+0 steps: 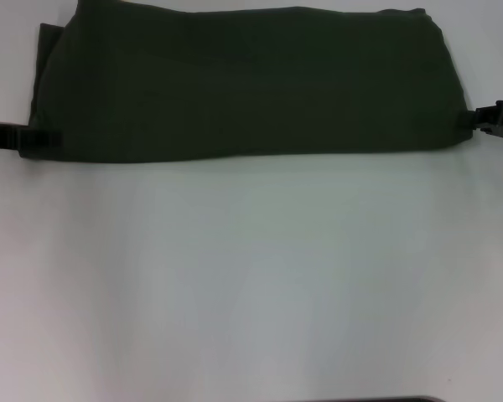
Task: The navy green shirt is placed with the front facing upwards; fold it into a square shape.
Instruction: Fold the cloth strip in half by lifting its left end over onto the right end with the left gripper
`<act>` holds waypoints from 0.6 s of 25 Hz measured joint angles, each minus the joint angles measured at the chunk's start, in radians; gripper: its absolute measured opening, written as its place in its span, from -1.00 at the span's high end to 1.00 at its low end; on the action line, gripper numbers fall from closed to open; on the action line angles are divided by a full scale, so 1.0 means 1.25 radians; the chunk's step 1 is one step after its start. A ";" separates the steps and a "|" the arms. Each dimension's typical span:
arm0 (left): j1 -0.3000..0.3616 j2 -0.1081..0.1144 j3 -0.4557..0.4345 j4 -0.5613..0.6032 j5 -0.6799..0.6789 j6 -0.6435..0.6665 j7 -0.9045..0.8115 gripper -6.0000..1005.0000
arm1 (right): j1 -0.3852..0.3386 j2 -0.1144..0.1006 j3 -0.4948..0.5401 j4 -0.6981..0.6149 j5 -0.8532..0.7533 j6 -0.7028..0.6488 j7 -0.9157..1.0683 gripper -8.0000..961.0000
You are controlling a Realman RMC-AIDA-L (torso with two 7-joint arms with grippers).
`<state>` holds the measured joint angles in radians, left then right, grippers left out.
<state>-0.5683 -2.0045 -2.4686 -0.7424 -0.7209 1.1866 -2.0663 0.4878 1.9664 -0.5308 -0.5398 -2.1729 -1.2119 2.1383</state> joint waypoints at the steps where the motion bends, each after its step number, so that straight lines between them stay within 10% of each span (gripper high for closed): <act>1: -0.001 0.000 -0.001 0.000 0.002 -0.002 0.000 -0.52 | 0.000 0.000 0.000 0.000 0.000 0.000 0.000 0.96; 15: -0.003 -0.001 0.000 0.003 0.011 -0.010 0.000 0.72 | 0.002 0.000 0.000 -0.001 0.001 -0.001 0.000 0.96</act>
<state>-0.5717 -2.0060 -2.4682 -0.7383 -0.7075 1.1738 -2.0664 0.4909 1.9665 -0.5308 -0.5415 -2.1720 -1.2133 2.1383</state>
